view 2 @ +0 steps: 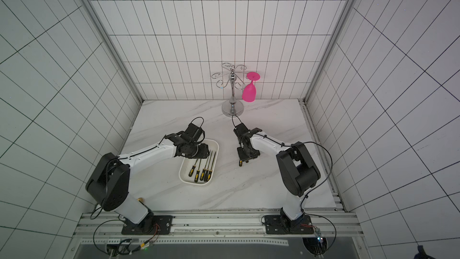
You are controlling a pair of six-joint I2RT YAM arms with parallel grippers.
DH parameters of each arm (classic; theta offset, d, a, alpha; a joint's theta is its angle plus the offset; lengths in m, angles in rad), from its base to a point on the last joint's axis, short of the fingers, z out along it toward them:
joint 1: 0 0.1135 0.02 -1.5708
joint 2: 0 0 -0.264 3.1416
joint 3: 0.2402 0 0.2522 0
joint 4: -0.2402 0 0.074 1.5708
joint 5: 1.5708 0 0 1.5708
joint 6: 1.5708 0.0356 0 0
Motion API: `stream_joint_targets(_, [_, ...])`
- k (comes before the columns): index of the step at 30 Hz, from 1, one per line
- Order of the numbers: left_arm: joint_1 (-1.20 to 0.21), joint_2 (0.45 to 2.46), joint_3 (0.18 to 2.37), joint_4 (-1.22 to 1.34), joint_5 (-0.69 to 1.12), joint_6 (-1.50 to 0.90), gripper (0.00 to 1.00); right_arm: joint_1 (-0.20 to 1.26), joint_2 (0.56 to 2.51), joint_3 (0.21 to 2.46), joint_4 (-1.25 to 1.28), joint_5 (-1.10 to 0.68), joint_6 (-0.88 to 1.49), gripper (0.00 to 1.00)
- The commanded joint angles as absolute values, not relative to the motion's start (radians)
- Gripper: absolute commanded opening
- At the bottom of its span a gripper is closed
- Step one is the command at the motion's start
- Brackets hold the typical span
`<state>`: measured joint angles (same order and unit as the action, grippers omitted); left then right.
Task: Put the file tool into the storage box
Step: Pick up the file tool from the center of the board.
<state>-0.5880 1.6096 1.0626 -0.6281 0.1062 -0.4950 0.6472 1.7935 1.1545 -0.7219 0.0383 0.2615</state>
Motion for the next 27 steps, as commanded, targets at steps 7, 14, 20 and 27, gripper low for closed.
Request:
stream_joint_targets(7, [-0.592, 1.612, 1.089, -0.572, 0.137, -0.534, 0.58, 0.635, 1.863, 1.13, -0.666, 0.019, 0.248, 0.31])
stream_joint_targets(14, [-0.591, 1.597, 1.092, -0.534, 0.169, -0.554, 0.6, 0.613, 1.864, 1.119, -0.639, 0.043, 0.244, 0.15])
stream_joint_targets(20, [-0.591, 1.57, 1.082, -0.476, 0.201, -0.576, 0.64, 0.588, 1.786, 1.093, -0.608, 0.068, 0.265, 0.01])
stream_joint_targets(27, [-0.581, 1.532, 1.062, -0.393, 0.23, -0.611, 0.67, 0.585, 1.648, 1.035, -0.522, 0.128, 0.297, 0.0])
